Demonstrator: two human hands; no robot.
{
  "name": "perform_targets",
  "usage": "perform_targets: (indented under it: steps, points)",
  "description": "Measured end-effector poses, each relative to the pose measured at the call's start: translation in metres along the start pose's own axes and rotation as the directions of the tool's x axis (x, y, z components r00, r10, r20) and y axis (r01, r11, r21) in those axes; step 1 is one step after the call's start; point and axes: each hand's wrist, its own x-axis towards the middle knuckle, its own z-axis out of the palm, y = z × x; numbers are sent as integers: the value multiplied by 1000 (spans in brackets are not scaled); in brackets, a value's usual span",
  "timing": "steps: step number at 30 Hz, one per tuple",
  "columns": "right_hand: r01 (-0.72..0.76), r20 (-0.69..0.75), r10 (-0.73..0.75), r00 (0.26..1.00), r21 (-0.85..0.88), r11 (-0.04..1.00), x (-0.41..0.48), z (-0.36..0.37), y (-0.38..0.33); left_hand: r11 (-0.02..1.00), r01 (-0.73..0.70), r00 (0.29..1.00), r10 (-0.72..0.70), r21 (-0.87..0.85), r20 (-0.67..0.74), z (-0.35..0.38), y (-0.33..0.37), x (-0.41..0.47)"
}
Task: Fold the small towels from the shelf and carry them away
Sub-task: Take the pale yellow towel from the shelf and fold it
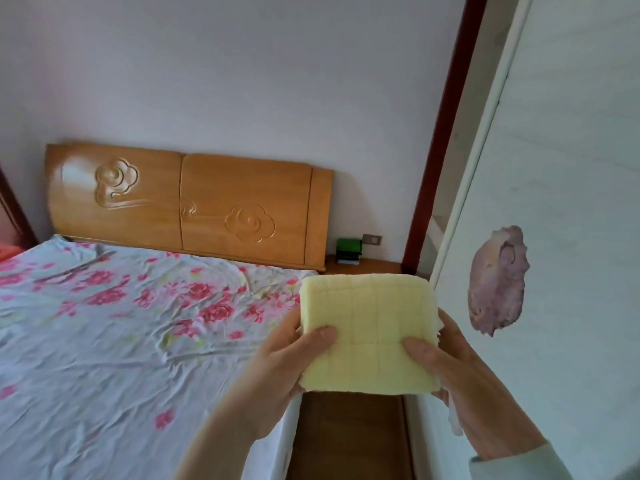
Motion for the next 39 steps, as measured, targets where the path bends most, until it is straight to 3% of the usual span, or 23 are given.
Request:
perform_targets:
  steps: [13, 24, 39]
  points:
    - [25, -38, -26, 999, -19, 999, 264, -9, -13, 999, 17, 999, -18, 37, 28, -69, 45, 265]
    - [-18, -23, 17, 1000, -39, 999, 519, -85, -8, 999, 29, 998, -27, 38, -55, -74, 50, 523]
    - [-80, -100, 65, 993, -148, 986, 784, -149, -2, 997, 66, 998, -65, 51, -23, -100, 51, 806]
